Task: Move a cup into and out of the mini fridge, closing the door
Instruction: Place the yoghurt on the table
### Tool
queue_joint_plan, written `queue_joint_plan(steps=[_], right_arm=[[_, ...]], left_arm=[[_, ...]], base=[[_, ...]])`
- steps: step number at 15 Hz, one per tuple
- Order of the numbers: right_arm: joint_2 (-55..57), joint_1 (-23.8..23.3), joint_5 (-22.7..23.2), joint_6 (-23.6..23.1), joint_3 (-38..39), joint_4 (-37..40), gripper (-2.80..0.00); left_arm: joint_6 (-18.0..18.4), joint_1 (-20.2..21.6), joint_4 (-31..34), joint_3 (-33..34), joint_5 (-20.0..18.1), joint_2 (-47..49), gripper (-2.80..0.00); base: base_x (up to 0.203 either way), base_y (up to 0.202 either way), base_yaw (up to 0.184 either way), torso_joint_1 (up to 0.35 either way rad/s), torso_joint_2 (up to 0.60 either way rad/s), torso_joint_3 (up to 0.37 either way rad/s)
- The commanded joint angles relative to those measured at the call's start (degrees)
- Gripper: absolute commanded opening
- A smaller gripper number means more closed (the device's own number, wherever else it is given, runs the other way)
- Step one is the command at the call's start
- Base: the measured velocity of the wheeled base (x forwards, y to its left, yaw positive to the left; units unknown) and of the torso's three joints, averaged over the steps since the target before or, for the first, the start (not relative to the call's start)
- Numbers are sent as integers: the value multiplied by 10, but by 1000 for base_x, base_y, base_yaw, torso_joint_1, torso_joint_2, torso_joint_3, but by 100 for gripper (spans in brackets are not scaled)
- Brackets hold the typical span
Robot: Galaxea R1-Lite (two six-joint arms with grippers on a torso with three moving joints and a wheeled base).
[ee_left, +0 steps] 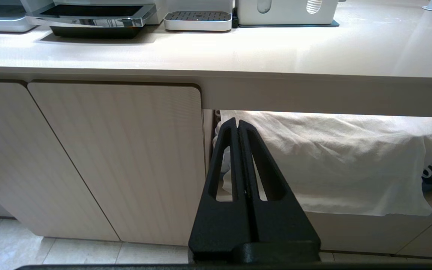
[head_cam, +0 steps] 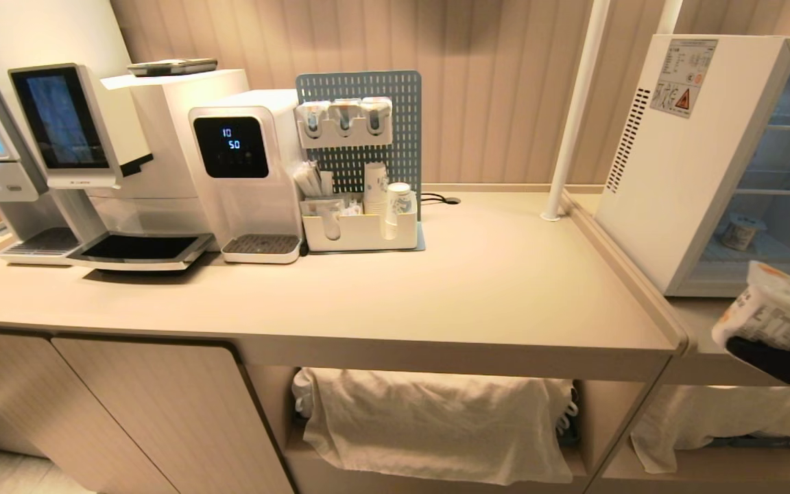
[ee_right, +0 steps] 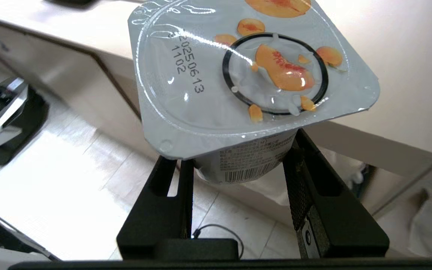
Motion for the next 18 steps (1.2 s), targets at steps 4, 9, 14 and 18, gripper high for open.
queue_joint_plan(steps=[4, 9, 14, 18], right_arm=[[329, 11, 5, -26, 12, -282, -280], [399, 22, -5, -4, 43, -436, -280], [382, 21, -7, -3, 45, -433, -280], [368, 21, -7, 5, 50, -432, -280]], left_arm=[[0, 0, 0, 0, 0, 0, -280], [0, 0, 0, 0, 0, 0, -280], [0, 0, 0, 0, 0, 0, -280], [0, 0, 0, 0, 0, 0, -280]], base=[[0, 0, 0, 0, 0, 0], [0, 0, 0, 0, 0, 0], [0, 0, 0, 0, 0, 0], [0, 0, 0, 0, 0, 0]])
